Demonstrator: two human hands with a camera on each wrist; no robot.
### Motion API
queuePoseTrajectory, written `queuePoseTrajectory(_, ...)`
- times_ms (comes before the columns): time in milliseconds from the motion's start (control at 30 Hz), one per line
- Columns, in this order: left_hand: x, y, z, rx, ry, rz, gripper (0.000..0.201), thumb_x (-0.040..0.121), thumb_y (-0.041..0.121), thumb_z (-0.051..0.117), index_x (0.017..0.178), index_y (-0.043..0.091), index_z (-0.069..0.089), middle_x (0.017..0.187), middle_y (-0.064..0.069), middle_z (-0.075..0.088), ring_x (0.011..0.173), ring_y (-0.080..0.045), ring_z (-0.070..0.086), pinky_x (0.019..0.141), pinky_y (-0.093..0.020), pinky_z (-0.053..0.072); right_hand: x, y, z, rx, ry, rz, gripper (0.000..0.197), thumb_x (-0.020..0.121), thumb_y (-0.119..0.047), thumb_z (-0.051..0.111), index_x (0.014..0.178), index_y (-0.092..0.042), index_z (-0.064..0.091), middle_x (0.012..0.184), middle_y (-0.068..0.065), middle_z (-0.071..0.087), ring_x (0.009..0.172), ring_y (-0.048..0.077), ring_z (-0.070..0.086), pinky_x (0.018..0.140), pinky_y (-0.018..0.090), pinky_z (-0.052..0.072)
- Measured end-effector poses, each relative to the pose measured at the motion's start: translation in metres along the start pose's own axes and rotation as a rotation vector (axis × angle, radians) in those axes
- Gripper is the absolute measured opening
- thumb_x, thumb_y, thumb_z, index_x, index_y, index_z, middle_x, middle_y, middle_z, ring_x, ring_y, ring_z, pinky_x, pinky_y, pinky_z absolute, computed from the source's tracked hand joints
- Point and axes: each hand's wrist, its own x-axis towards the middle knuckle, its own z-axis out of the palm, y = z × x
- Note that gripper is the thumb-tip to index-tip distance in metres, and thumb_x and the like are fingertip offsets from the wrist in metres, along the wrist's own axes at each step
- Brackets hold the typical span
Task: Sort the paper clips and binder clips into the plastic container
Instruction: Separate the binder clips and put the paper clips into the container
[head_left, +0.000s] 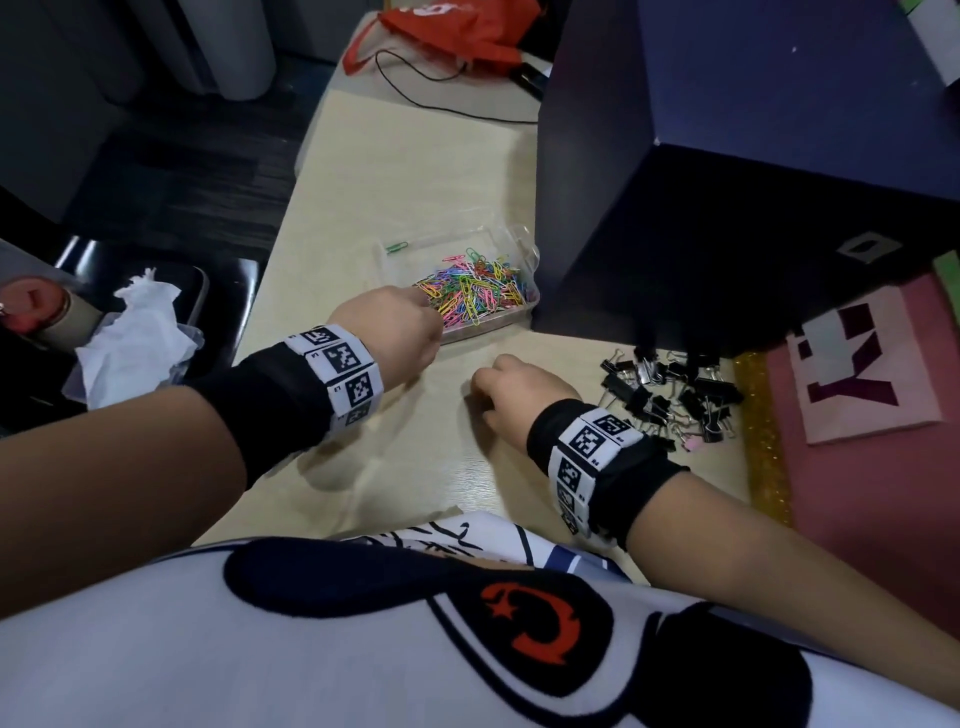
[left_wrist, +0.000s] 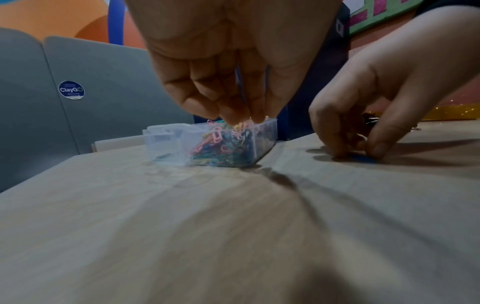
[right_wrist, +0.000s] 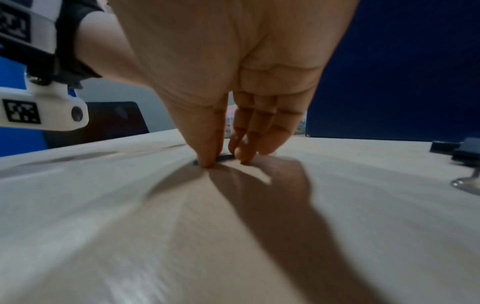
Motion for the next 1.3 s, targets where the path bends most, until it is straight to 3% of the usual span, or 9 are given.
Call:
queuePoseTrajectory(300, -0.013, 0.025, 0.003, -0.042, -0.09, 0.169, 0.022, 0.088, 0.024, 0.051, 0.099, 0.015, 0.068, 0.102, -0.007, 0.063, 0.098, -0.029, 0.059, 0.08, -0.034, 0.047, -0.005, 0.011, 0.001, 0.036, -0.105, 0.156, 0.034, 0.087, -0.026, 0.055, 0.118, -0.013, 0.06, 0.12, 0.013, 0.056, 0.108, 0.031, 0.057, 0.09, 0.035, 0.049)
queuePoseTrajectory(433, -0.02, 0.031, 0.003, -0.116, -0.075, 0.228, 0.03, 0.086, 0.033, 0.042, 0.092, 0.017, 0.066, 0.093, -0.005, 0.065, 0.088, -0.029, 0.062, 0.073, -0.034, 0.049, -0.011, 0.026, -0.008, 0.176, 0.057, 0.305, 0.029, 0.088, -0.03, 0.054, 0.11, -0.012, 0.059, 0.111, 0.012, 0.06, 0.103, 0.03, 0.058, 0.083, 0.032, 0.046)
queuePoseTrajectory(500, -0.019, 0.023, 0.003, -0.174, 0.011, 0.157, 0.033, 0.083, 0.034, 0.039, 0.091, 0.017, 0.066, 0.092, -0.007, 0.065, 0.086, -0.031, 0.062, 0.071, -0.034, 0.047, -0.014, 0.026, -0.017, 0.277, 0.155, 0.328, 0.018, 0.087, -0.03, 0.055, 0.095, -0.014, 0.059, 0.101, 0.006, 0.06, 0.093, 0.025, 0.056, 0.074, 0.028, 0.041)
queuePoseTrajectory(600, -0.011, 0.005, 0.002, -0.224, 0.059, -0.088, 0.024, 0.087, 0.027, 0.056, 0.109, 0.017, 0.058, 0.104, -0.008, 0.06, 0.096, -0.031, 0.059, 0.081, -0.036, 0.048, -0.014, 0.015, -0.03, 0.344, 0.282, 0.255, 0.008, 0.085, -0.028, 0.055, 0.083, -0.02, 0.054, 0.095, 0.003, 0.057, 0.085, 0.02, 0.051, 0.071, 0.025, 0.034)
queuePoseTrajectory(667, -0.007, -0.003, 0.001, -0.195, 0.009, -0.197, 0.031, 0.089, 0.032, 0.055, 0.117, 0.017, 0.052, 0.108, -0.007, 0.061, 0.099, -0.029, 0.059, 0.083, -0.038, 0.048, -0.011, 0.004, -0.036, 0.367, 0.345, 0.192, 0.007, 0.086, -0.025, 0.055, 0.085, -0.019, 0.058, 0.095, 0.002, 0.059, 0.086, 0.02, 0.054, 0.074, 0.028, 0.04)
queuePoseTrajectory(800, -0.004, -0.004, 0.005, -0.124, -0.058, -0.209, 0.027, 0.09, 0.033, 0.055, 0.113, 0.019, 0.057, 0.101, -0.004, 0.07, 0.099, -0.027, 0.061, 0.082, -0.035, 0.049, -0.001, -0.008, -0.042, 0.31, 0.353, 0.123, 0.008, 0.089, -0.025, 0.055, 0.092, -0.023, 0.062, 0.102, 0.001, 0.06, 0.092, 0.022, 0.059, 0.083, 0.032, 0.049)
queuePoseTrajectory(867, -0.006, 0.0, 0.009, -0.143, -0.075, -0.202, 0.025, 0.089, 0.034, 0.057, 0.11, 0.02, 0.059, 0.098, -0.001, 0.071, 0.099, -0.024, 0.062, 0.083, -0.034, 0.049, 0.001, -0.005, -0.04, 0.273, 0.339, 0.109, 0.02, 0.091, -0.023, 0.051, 0.107, -0.024, 0.063, 0.114, 0.002, 0.057, 0.1, 0.023, 0.059, 0.088, 0.034, 0.049)
queuePoseTrajectory(1000, -0.011, 0.008, 0.016, -0.194, -0.081, -0.209, 0.021, 0.088, 0.037, 0.059, 0.101, 0.021, 0.061, 0.094, 0.0, 0.07, 0.094, -0.022, 0.061, 0.08, -0.031, 0.048, 0.001, 0.001, -0.027, 0.179, 0.236, 0.019, 0.041, 0.096, -0.023, 0.047, 0.137, -0.027, 0.048, 0.141, -0.002, 0.044, 0.121, 0.022, 0.051, 0.1, 0.036, 0.044)
queuePoseTrajectory(1300, -0.009, 0.013, 0.015, -0.315, -0.058, -0.301, 0.025, 0.078, 0.026, 0.063, 0.099, 0.017, 0.052, 0.088, -0.005, 0.069, 0.089, -0.027, 0.062, 0.078, -0.036, 0.051, 0.002, -0.007, -0.001, 0.038, 0.176, -0.084, 0.039, 0.096, -0.02, 0.041, 0.133, -0.026, 0.051, 0.138, -0.003, 0.043, 0.11, 0.027, 0.058, 0.088, 0.038, 0.051)
